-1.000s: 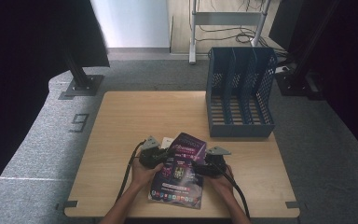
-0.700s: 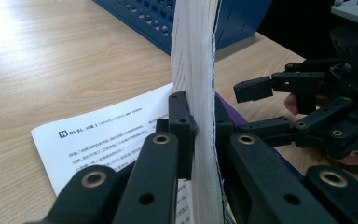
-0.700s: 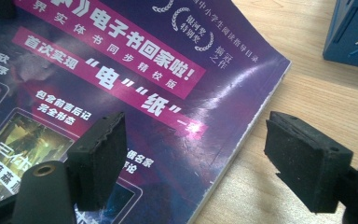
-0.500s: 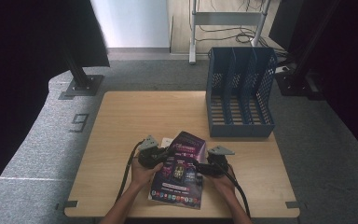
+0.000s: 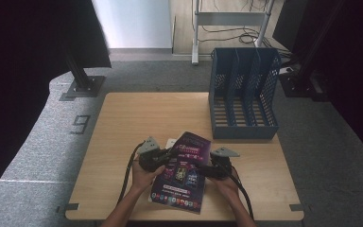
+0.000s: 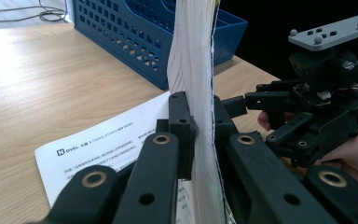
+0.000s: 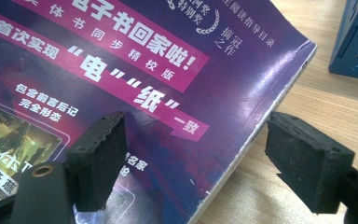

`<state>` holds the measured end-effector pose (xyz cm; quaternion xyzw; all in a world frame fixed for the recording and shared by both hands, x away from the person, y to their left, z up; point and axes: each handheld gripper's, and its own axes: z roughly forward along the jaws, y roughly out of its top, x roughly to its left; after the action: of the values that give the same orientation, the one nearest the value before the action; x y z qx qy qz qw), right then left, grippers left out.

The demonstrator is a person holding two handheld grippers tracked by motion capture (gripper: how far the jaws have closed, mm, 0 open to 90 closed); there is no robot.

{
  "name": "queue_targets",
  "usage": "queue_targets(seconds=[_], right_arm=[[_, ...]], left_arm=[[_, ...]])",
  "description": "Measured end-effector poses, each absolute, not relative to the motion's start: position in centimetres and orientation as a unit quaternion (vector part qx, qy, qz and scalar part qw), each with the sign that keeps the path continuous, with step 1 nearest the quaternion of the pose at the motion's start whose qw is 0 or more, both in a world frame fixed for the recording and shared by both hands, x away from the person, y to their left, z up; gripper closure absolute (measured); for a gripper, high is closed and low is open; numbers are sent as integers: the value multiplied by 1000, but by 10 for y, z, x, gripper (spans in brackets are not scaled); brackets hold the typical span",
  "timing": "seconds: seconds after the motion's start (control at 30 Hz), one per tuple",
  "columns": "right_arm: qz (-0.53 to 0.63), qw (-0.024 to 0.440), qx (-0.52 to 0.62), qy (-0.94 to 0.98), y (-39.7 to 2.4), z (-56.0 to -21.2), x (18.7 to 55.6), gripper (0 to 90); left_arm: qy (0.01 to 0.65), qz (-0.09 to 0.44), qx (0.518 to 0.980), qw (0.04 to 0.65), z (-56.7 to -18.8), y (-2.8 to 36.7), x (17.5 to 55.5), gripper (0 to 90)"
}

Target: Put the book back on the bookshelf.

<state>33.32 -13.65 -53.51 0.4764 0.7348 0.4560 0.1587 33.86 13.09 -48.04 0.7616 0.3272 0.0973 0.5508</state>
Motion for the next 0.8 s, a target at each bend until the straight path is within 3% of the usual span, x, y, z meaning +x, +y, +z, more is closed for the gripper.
queue_targets(seconds=[0.8], right_arm=[[471,111,476,734,-137,-537,340,151]], left_arm=[[327,83,753,565,-477,135,338,849]])
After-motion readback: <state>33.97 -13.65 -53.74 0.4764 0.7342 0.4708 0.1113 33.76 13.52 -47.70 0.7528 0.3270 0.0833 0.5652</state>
